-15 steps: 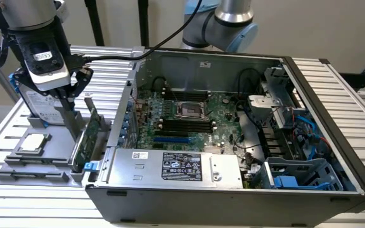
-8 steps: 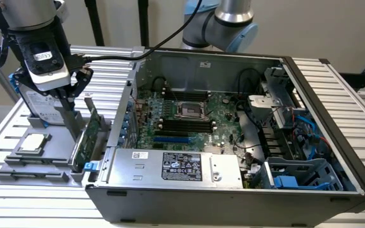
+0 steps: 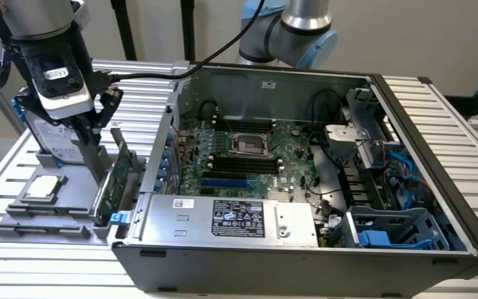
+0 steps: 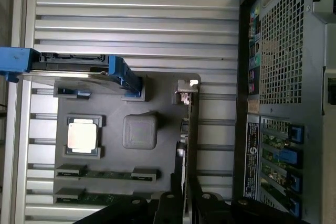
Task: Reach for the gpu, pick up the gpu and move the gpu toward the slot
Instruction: 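Pick up the gpu and move the gpu toward the slot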
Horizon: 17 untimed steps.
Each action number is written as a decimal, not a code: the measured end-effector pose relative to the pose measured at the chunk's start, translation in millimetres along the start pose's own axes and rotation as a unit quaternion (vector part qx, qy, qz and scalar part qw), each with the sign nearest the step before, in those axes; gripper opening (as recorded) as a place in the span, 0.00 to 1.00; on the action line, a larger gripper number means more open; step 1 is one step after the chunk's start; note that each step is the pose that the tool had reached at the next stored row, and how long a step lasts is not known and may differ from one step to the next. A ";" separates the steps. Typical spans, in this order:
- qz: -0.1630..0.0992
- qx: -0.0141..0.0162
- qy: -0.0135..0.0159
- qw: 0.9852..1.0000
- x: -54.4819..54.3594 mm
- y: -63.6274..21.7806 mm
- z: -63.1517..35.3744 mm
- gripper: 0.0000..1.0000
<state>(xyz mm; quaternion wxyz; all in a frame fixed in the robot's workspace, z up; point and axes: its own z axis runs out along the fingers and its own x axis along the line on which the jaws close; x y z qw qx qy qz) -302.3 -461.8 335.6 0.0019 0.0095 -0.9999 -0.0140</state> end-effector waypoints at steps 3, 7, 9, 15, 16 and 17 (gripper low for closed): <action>0.000 0.000 0.000 1.000 0.3 0.0 0.0 0.36; 0.000 0.000 -0.001 1.000 1.5 -0.5 5.2 0.42; 0.000 0.000 -0.002 1.000 2.4 -0.7 8.7 0.42; 0.000 0.000 -0.002 1.000 4.1 -1.3 19.6 0.42; 0.000 0.000 -0.002 1.000 4.4 -1.4 21.6 0.42; 0.000 0.000 -0.002 1.000 4.7 -1.4 23.4 0.42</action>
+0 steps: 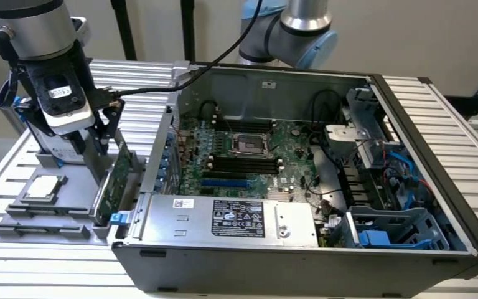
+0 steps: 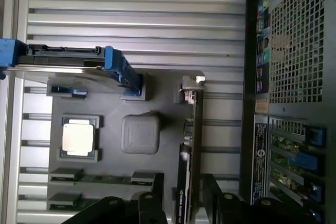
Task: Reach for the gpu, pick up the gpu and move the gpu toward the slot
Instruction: 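Pick up the gpu and move the gpu toward the slot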
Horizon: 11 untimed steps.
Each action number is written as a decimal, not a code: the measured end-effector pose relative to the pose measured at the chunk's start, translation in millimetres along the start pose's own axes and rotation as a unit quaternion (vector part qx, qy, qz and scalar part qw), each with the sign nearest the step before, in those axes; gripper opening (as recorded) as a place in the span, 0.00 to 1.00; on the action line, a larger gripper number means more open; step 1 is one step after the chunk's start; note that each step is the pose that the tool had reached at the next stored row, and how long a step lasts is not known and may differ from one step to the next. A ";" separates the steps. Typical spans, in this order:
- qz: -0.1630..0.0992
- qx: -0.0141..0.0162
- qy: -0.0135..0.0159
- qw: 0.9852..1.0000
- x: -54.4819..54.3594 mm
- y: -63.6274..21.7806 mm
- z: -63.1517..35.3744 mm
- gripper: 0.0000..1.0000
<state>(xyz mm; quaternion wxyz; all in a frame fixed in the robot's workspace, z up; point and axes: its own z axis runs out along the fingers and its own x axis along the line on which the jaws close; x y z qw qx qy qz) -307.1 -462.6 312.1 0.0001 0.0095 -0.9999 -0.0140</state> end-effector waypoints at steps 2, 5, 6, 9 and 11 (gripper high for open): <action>0.000 0.000 0.000 1.000 0.3 -0.2 3.4 0.42; 0.000 0.000 0.000 1.000 0.7 -0.6 9.0 0.42; 0.000 0.000 0.000 1.000 0.7 -0.7 10.8 0.42; 0.000 0.000 -0.001 1.000 0.7 -1.5 16.2 0.42; 0.000 0.000 -0.002 1.000 0.7 -2.1 19.8 0.42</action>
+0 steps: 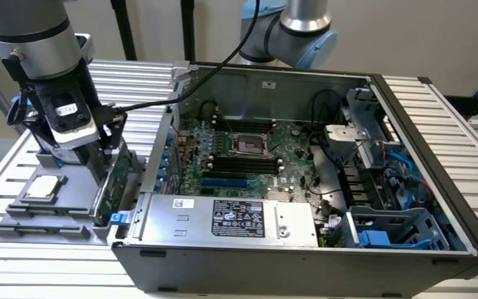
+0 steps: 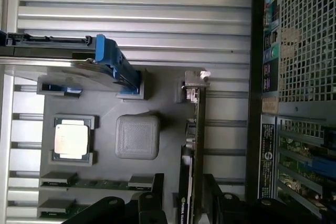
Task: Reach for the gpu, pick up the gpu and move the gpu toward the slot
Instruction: 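Pick up the gpu and move the gpu toward the slot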
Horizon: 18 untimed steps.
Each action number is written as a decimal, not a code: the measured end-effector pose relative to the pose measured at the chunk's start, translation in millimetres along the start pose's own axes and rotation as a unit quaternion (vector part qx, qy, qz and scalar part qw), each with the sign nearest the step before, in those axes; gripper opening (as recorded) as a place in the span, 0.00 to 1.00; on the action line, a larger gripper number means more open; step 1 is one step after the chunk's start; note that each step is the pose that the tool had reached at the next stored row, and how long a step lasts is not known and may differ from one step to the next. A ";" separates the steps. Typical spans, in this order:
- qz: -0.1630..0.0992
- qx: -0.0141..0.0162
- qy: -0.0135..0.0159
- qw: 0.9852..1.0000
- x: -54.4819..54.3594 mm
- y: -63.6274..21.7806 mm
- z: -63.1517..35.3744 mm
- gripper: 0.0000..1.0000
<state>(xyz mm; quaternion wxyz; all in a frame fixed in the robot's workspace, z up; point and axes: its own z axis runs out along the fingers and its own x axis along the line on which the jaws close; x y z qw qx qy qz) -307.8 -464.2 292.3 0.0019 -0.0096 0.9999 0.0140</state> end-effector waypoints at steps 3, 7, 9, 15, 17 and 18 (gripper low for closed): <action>0.000 0.000 -0.002 1.000 0.0 -1.7 5.5 0.42; 0.003 0.000 -0.005 1.000 0.1 -4.5 12.7 0.42; 0.004 0.000 -0.007 1.000 0.2 -5.6 16.3 0.42; 0.011 0.000 -0.011 1.000 0.1 -6.9 27.2 0.42; 0.013 0.000 -0.011 1.000 0.2 -6.9 30.7 0.42; 0.014 0.000 -0.011 1.000 0.2 -7.0 32.5 0.42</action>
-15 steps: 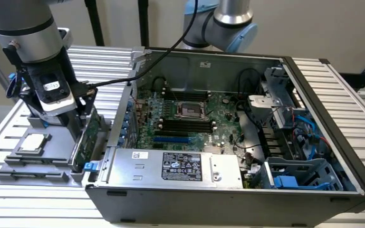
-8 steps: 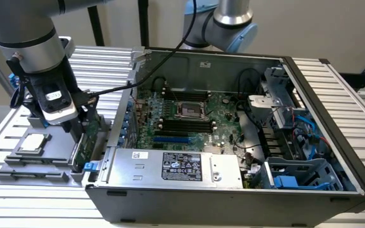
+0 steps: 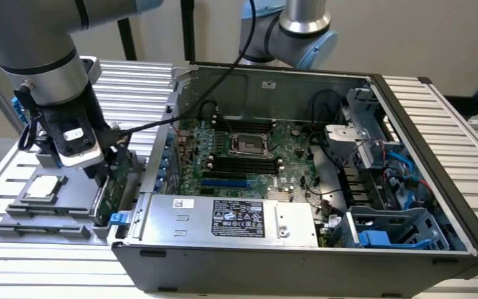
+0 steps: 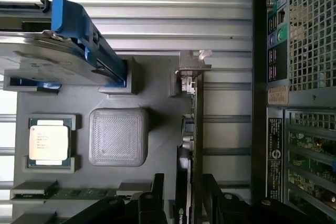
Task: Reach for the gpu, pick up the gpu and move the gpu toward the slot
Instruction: 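Pick up the gpu and move the gpu toward the slot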
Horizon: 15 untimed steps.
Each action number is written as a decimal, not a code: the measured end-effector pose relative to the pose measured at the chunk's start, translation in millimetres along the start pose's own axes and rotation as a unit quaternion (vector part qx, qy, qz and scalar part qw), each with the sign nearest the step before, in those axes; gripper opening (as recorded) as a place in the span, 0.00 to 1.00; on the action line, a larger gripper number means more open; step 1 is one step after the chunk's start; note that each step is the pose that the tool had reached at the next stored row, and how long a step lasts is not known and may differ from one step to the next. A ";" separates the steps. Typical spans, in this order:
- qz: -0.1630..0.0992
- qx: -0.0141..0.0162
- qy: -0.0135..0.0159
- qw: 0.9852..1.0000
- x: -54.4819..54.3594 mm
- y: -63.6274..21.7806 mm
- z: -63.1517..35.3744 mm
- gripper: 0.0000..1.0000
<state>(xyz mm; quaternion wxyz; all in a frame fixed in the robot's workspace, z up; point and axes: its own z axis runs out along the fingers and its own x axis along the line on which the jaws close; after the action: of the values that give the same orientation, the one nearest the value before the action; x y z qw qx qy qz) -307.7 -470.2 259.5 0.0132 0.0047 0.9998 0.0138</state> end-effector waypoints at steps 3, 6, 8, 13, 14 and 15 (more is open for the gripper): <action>0.001 0.000 0.000 1.000 0.1 -0.2 5.5 0.42; 0.002 0.000 -0.001 1.000 0.3 -0.3 11.0 0.42; 0.002 0.000 -0.001 1.000 0.4 -0.2 14.6 0.42; 0.002 0.000 -0.002 1.000 0.5 0.2 19.9 0.42; 0.002 0.000 -0.002 1.000 0.5 0.4 20.1 0.42; 0.002 0.000 -0.002 1.000 0.6 0.9 20.3 0.42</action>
<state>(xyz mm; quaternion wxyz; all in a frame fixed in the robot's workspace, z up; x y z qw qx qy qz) -307.8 -468.8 239.2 0.0153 0.0070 0.9998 0.0137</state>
